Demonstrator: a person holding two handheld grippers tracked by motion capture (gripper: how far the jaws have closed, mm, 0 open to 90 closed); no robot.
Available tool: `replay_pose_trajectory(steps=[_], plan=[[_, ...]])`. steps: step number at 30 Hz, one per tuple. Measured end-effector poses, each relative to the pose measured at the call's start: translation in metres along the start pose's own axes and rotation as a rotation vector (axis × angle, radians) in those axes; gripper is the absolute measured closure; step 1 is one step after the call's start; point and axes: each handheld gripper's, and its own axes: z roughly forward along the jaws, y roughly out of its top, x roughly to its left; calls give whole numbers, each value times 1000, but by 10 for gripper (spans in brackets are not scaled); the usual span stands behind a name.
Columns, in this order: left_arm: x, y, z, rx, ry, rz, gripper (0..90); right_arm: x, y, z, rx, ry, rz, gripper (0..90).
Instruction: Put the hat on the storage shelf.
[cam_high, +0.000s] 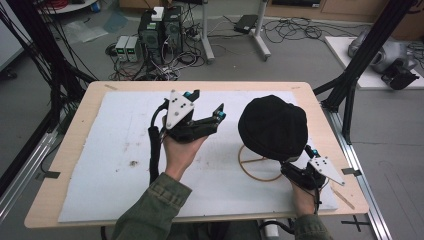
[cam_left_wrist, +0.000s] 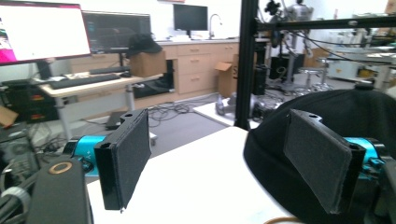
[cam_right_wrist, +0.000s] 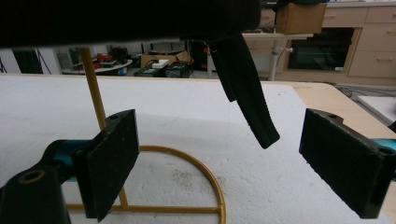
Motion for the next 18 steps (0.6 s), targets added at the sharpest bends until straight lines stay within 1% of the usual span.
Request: replay_pose_trajectory(steps=[1,2,3,7,9,14,18], plan=[[2,-2,-2,1,6,0,231,0,0,0,0,-2,1,113],[8,-7,-8,8,26,-4,231,0,0,0,-2,-2,2,113],[12,-11,-12,16,37,-11,231,0,0,-1,5,-3,7,113],[28,-24,-30,17,94,-31,228,-2,0,-1,3,-12,7,113],[35,-29,-38,17,112,-42,228,-2,-1,-1,6,-13,11,113],[50,-42,-57,12,165,-68,228,-2,-1,-1,5,-17,11,113],[60,-51,-69,19,202,-77,227,-2,-1,-2,5,-17,17,113]])
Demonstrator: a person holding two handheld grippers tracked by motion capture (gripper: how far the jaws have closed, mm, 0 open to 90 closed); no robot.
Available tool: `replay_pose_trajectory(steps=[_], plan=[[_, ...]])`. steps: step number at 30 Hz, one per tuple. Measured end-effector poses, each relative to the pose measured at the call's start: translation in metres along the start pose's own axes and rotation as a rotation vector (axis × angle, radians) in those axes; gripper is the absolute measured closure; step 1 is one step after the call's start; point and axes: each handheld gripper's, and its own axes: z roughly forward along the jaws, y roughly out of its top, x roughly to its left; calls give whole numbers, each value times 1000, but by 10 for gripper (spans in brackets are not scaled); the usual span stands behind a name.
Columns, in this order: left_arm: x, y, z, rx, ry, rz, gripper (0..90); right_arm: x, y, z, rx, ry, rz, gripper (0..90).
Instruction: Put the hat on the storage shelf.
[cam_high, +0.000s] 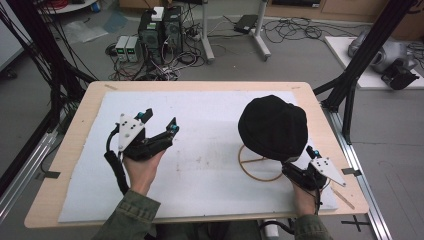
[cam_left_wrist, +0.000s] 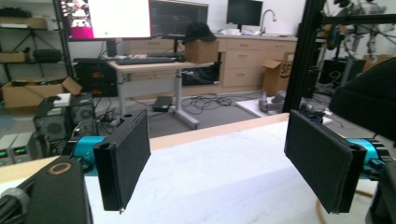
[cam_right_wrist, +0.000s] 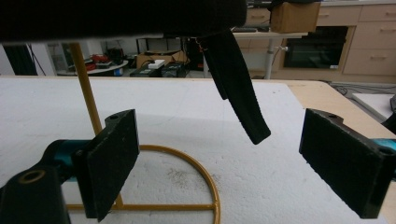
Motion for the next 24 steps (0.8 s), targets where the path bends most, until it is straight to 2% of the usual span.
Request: replay_pose_trajectory(steps=[5,7,12,17,24], plan=[[13,-11,-11,6,51,5,224,-2,0,0,-4,-7,-13,113],[17,-17,-14,19,59,5,224,-1,0,-1,3,-8,-9,113],[30,-38,-26,54,119,-5,218,1,-1,-1,2,-9,-21,113],[45,-53,-37,35,197,-31,219,1,-2,-1,3,-7,-18,113],[62,-63,-48,3,307,-19,220,0,-2,-1,6,-9,-23,113]])
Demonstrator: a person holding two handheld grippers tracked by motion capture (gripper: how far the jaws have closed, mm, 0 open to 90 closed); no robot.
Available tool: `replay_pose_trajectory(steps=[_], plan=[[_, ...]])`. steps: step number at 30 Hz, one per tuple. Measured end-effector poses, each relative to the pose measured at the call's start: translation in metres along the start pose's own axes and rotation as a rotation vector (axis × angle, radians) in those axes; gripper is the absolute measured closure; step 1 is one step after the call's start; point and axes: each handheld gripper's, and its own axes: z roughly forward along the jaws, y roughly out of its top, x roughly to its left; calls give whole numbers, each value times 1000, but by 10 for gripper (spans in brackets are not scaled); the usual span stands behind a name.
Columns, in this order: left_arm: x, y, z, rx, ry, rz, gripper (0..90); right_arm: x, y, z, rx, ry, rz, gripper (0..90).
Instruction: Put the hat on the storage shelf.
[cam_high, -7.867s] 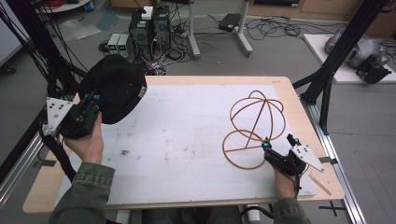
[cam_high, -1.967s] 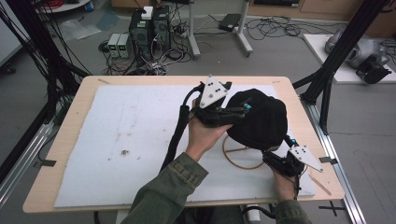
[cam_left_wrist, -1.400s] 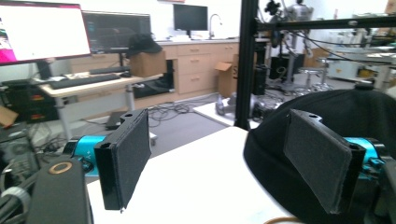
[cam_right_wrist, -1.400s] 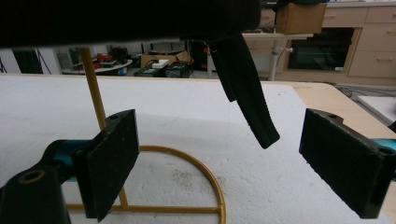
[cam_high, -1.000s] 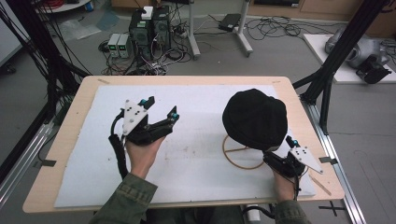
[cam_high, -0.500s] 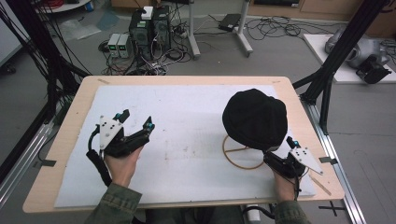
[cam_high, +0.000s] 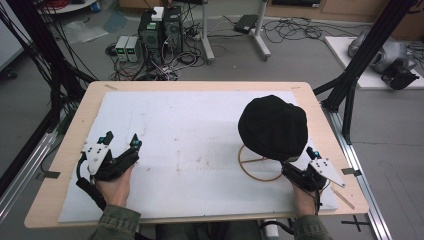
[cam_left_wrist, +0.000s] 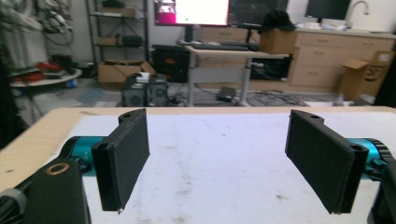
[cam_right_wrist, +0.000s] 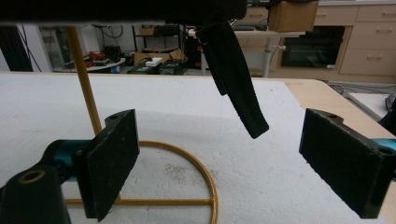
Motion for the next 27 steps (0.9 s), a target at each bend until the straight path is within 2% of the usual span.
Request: replay_pose_trajectory(steps=[7,11,15,18,20,22,24,27], plan=[[15,-12,-5,9,45,-12,221,1,0,0,-4,2,-3,113],[26,-19,-8,-17,103,-23,221,2,0,-1,1,6,-2,113],[33,-23,-12,-54,186,35,222,1,0,-2,-12,-9,9,113],[38,-28,-12,-44,230,34,222,0,0,-4,-25,-23,16,113],[43,-31,-12,-30,247,26,222,1,0,-5,-29,-26,23,113],[45,-33,-12,-27,265,23,221,2,0,-5,-36,-27,5,113],[46,-34,-12,-35,265,15,221,3,-1,-5,-39,-26,-5,113],[46,-34,-12,-33,260,28,221,4,-1,-6,-33,-23,-1,113]])
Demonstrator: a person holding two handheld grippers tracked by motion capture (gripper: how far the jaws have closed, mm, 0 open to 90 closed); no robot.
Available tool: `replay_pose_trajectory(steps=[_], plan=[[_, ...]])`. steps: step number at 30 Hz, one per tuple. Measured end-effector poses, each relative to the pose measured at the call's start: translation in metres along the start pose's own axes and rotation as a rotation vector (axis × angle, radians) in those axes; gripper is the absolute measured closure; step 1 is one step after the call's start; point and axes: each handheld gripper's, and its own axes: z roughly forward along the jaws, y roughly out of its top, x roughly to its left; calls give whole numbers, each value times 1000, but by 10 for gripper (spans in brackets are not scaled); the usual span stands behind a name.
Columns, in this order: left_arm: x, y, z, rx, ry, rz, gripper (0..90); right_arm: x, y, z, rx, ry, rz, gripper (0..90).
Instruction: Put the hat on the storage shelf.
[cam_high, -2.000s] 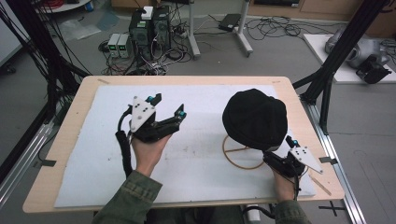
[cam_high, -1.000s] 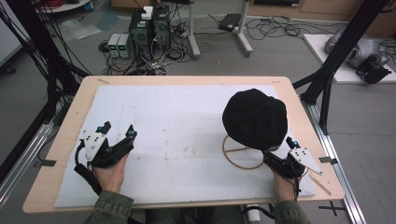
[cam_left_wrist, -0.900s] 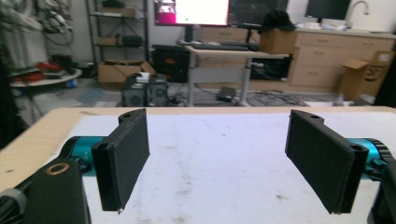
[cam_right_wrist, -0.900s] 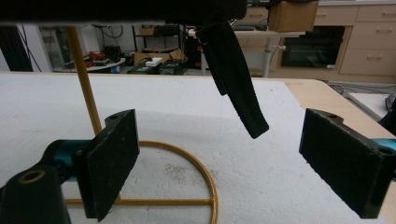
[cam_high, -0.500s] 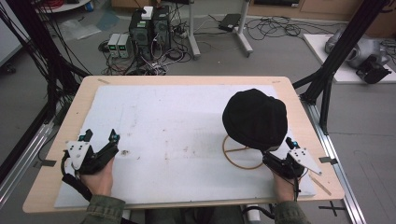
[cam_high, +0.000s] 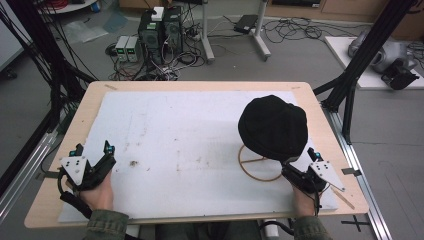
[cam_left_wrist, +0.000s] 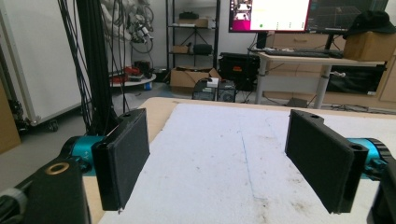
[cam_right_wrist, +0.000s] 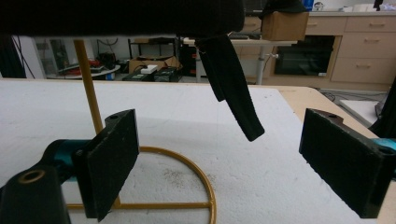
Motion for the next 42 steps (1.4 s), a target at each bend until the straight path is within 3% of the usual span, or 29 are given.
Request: replay_pose_trajectory(steps=[15,42], plan=[[-1,-2,-2,7,-30,3,221,-2,-1,1,3,15,11,113],[-2,-3,-2,16,-45,-5,223,-3,1,-1,-2,16,18,113]])
